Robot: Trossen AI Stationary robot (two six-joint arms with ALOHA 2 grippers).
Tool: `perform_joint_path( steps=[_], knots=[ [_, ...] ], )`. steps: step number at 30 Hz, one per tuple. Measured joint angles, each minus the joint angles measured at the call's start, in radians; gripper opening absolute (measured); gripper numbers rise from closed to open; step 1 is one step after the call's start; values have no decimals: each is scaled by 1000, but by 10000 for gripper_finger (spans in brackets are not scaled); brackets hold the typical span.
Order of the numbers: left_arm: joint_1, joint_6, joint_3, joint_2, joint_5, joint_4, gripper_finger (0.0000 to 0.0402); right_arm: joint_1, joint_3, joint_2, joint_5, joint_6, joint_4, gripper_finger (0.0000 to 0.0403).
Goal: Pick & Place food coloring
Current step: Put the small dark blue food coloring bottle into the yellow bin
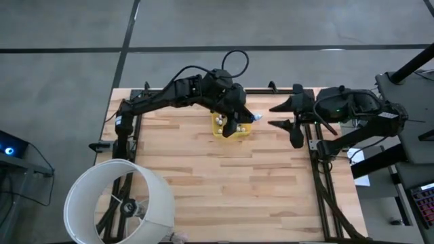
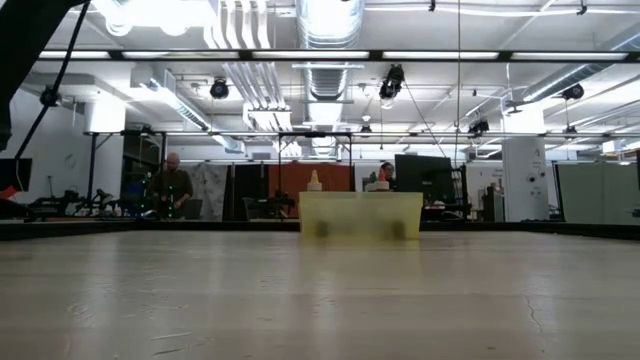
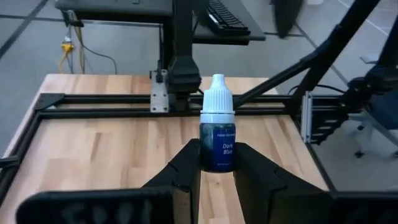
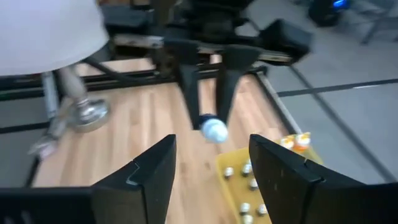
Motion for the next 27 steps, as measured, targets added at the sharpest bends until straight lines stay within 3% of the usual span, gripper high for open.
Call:
perform_joint_path(
  steps=[3, 22, 27],
  knots=[
    [0, -1, -9, 0, 29, 0, 55, 1, 28, 32, -43, 15, -18, 198],
    [-1, 2, -12, 0, 89, -2, 55, 0, 86, 130, -45, 4, -104, 198],
    [0, 4, -12, 0, 161, -2, 55, 0, 85, 130, -45, 19, -103, 194]
  ],
)
